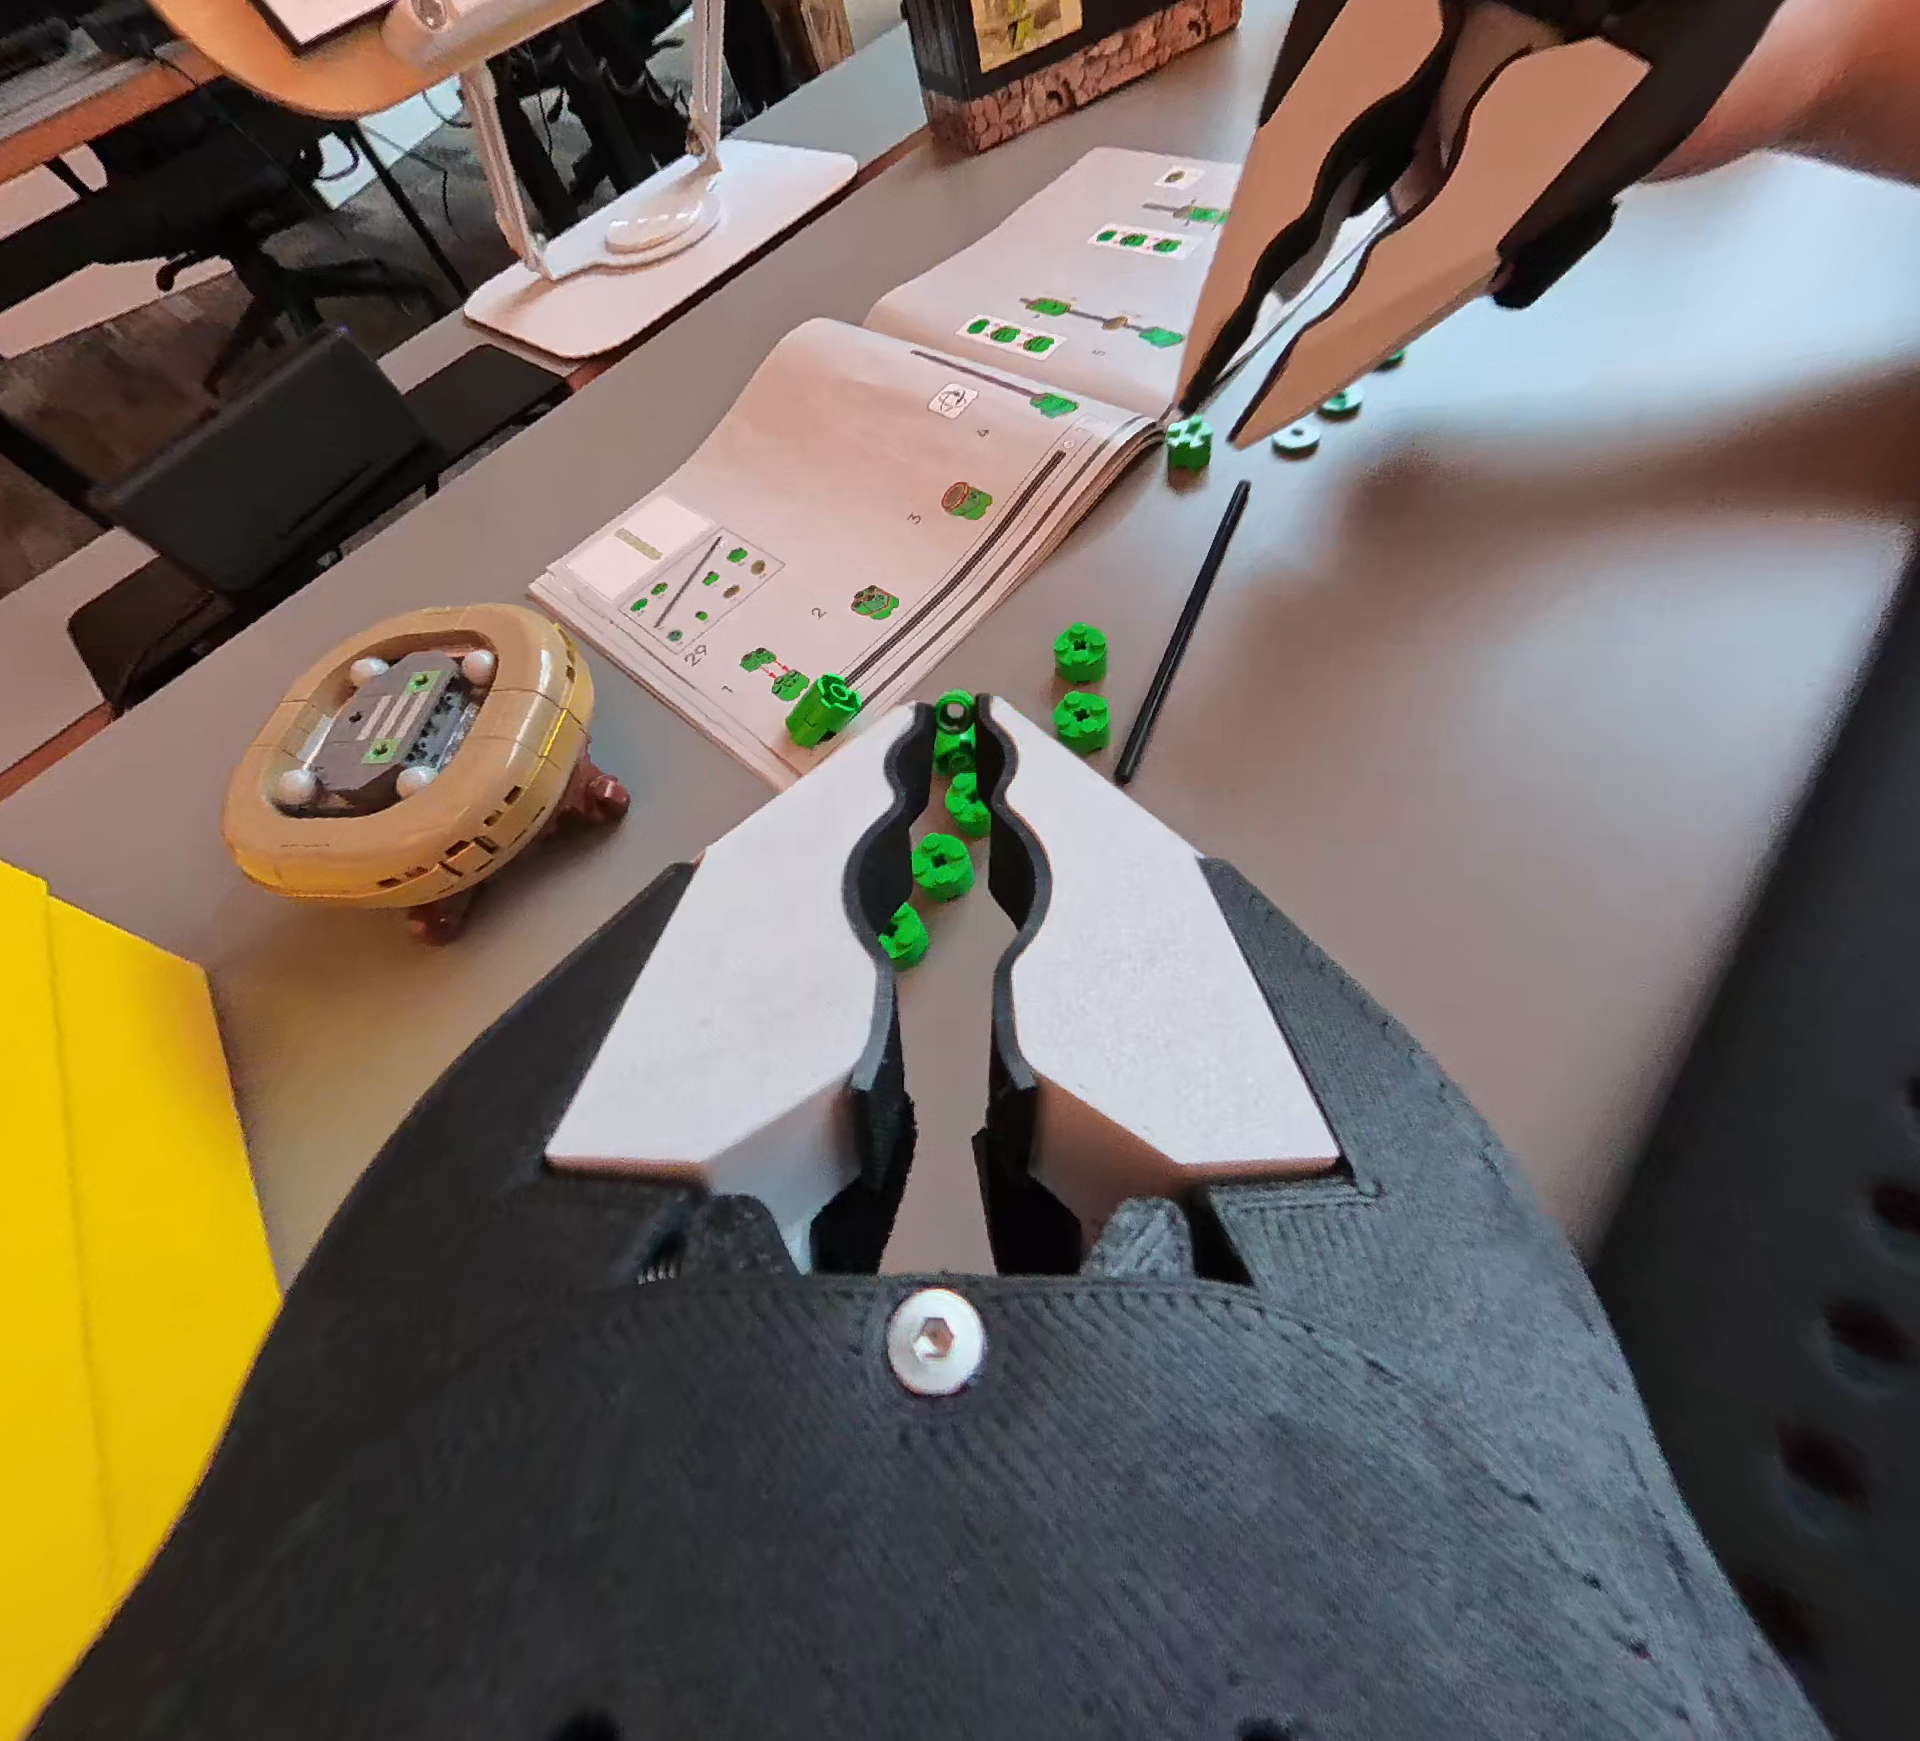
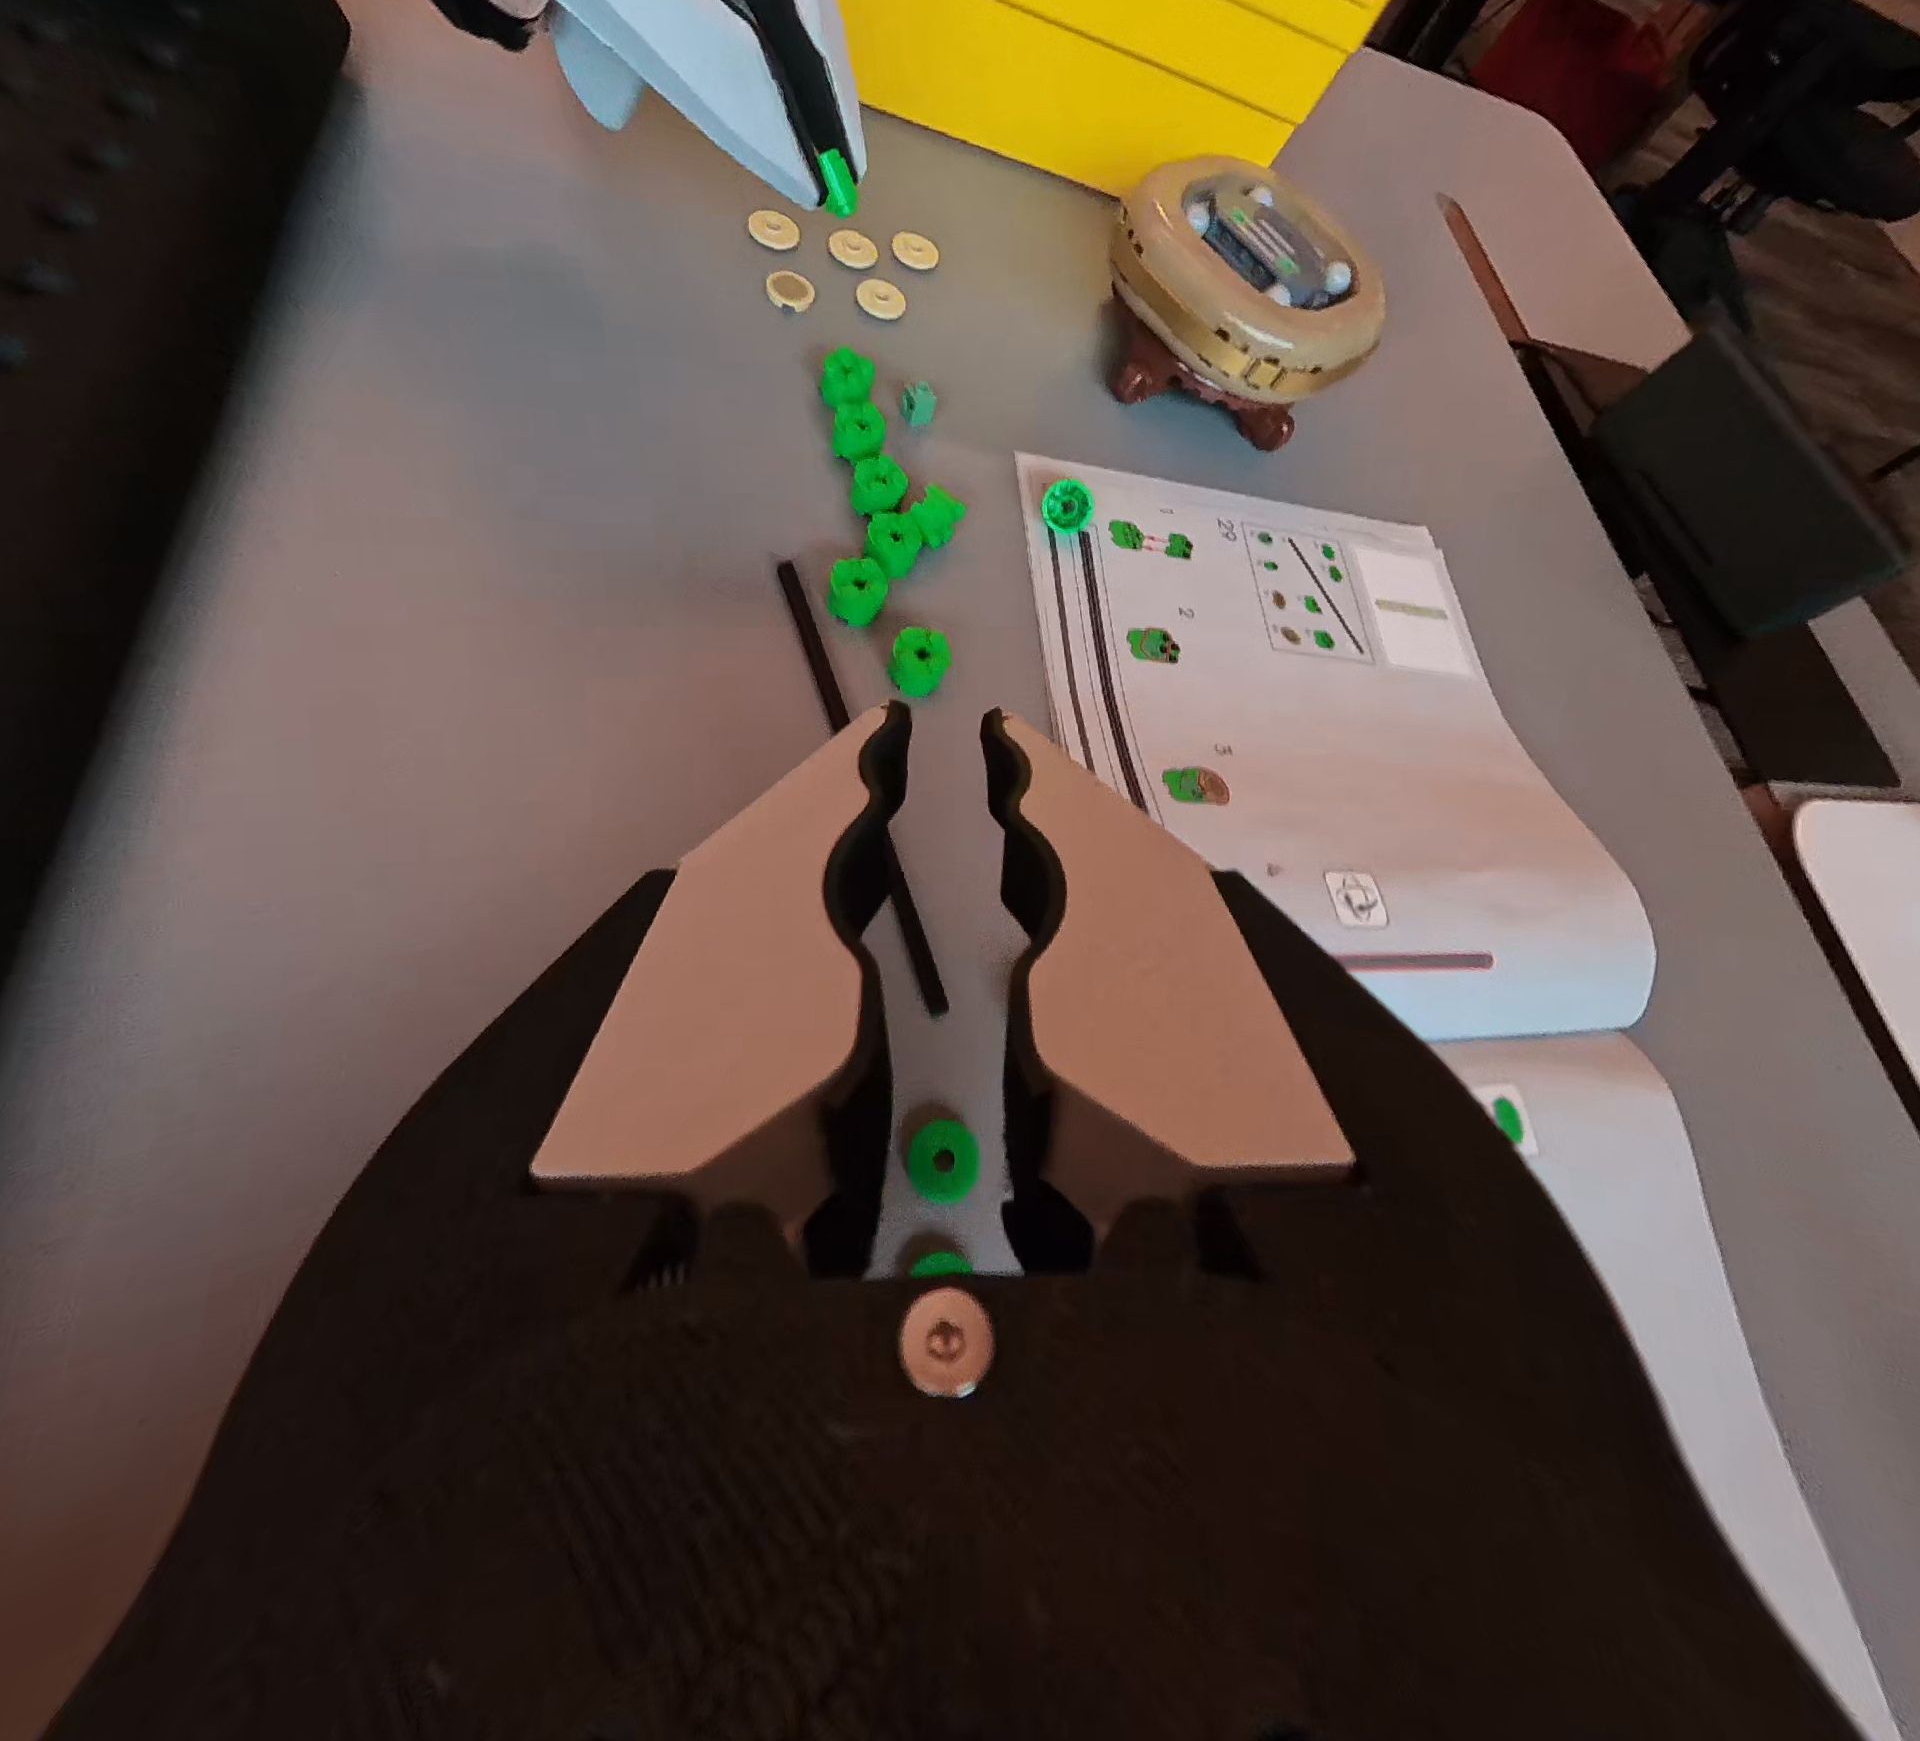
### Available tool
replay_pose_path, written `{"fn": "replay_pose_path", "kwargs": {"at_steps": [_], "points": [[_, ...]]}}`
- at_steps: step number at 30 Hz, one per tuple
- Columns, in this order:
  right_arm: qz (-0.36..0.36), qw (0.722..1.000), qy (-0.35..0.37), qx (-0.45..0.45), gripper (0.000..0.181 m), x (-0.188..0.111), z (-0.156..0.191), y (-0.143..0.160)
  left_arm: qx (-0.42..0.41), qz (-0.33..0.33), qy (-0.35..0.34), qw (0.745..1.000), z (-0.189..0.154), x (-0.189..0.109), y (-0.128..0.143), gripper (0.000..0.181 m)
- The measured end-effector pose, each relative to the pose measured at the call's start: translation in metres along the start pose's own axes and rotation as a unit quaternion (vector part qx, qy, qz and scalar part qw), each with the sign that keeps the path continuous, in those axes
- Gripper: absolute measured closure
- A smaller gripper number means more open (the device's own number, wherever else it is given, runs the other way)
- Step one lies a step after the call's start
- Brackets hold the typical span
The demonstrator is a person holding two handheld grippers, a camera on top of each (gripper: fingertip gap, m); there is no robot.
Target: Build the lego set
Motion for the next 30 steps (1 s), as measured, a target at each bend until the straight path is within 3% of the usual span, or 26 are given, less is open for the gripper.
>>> {"fn": "replay_pose_path", "kwargs": {"at_steps": [5, 14, 20, 24, 30], "points": [[-0.010, 1.000, -0.010, -0.003, 0.168, 0.012, 0.011, -0.017, 0.024, -0.023, 0.007, 0.999, -0.006, -0.004, -0.001, 0.176], [-0.002, 1.000, 0.002, 0.015, 0.168, 0.034, 0.009, -0.028, 0.074, -0.008, -0.006, 0.997, -0.015, -0.006, 0.003, 0.176], [0.076, 0.992, 0.034, 0.100, 0.160, 0.084, -0.022, -0.035, 0.094, 0.024, -0.042, 0.994, -0.015, -0.004, 0.010, 0.176], [0.133, 0.987, 0.029, 0.088, 0.153, 0.116, -0.024, -0.037, 0.105, 0.042, -0.050, 0.992, -0.018, -0.001, 0.015, 0.176], [0.205, 0.975, 0.034, 0.078, 0.149, 0.135, -0.025, -0.031, 0.084, 0.037, -0.040, 0.995, -0.014, -0.001, 0.017, 0.176]]}}
Point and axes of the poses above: each gripper's, where its closed fingertips meet, x out along the fingers, y out of its underside, z = x × y across the jaws, the point moved 6 cm from there along -x, back along the fingers, and after that the axes turned 8 degrees about y, right-handed, at the moved point
